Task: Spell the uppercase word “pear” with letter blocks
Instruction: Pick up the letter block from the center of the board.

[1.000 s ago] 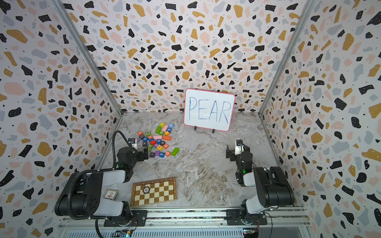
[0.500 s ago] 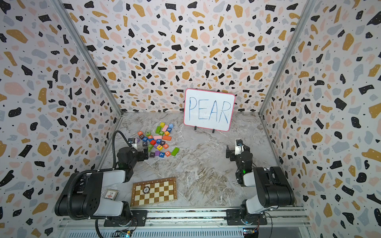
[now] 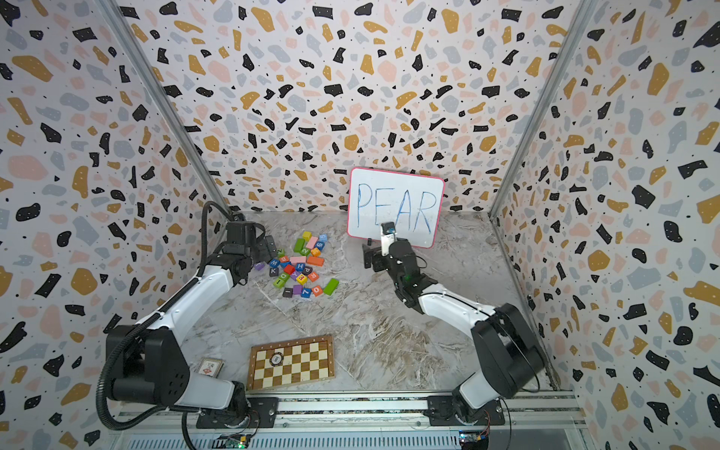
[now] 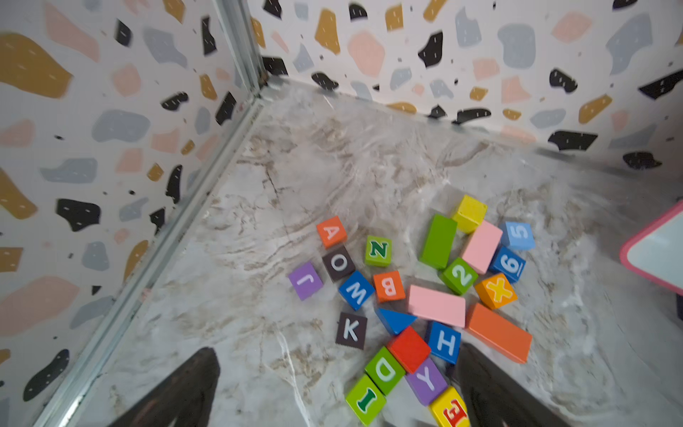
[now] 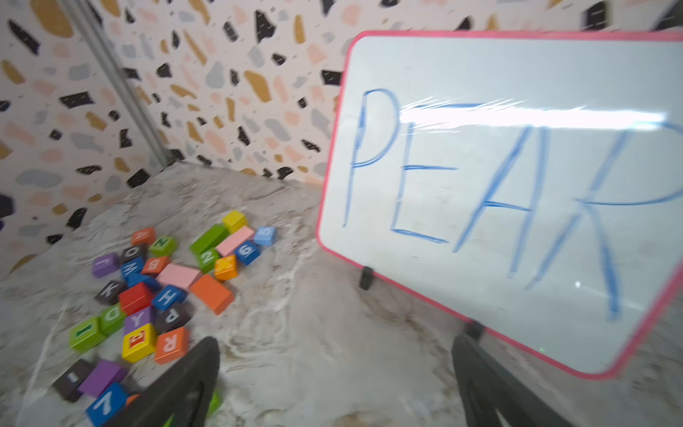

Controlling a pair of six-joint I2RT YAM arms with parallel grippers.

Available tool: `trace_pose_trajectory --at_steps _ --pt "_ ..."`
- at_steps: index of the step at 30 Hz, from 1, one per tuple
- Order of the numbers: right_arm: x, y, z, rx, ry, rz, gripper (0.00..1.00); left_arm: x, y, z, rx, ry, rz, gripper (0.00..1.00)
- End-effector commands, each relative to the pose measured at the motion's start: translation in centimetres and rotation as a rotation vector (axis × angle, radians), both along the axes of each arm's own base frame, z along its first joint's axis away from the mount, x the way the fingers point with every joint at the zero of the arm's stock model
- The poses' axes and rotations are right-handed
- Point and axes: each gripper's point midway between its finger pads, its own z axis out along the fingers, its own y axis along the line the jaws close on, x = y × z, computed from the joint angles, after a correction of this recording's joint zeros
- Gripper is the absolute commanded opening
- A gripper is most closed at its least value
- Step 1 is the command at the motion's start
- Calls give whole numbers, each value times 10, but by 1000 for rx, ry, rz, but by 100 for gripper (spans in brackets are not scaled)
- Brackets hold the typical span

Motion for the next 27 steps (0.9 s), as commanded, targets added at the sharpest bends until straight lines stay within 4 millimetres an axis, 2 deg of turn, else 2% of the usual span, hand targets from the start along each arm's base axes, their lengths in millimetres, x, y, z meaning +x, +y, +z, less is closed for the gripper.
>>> trace_pose_trajectory --at_steps 1,8,11,15,19,22,27 --pt "-19 25 -46 -55 202 100 99 -22 -30 -27 -107 207 -108 94" --pt "-29 48 -77 -66 273 236 99 -16 -80 -41 -200 294 -270 79" --pt "-31 56 -84 -61 287 280 99 -8 -96 -47 -207 318 -324 77" --pt "-34 54 -88 -68 281 291 99 5 -116 -53 -179 348 -374 73" --pt "-38 50 -94 -76 293 284 99 17 -128 -59 -149 374 -398 67" --pt "-45 46 -98 -78 315 286 99 28 -124 -63 -106 370 -415 62" --pt "-48 38 -94 -74 287 267 99 31 -134 -84 -162 439 -462 57"
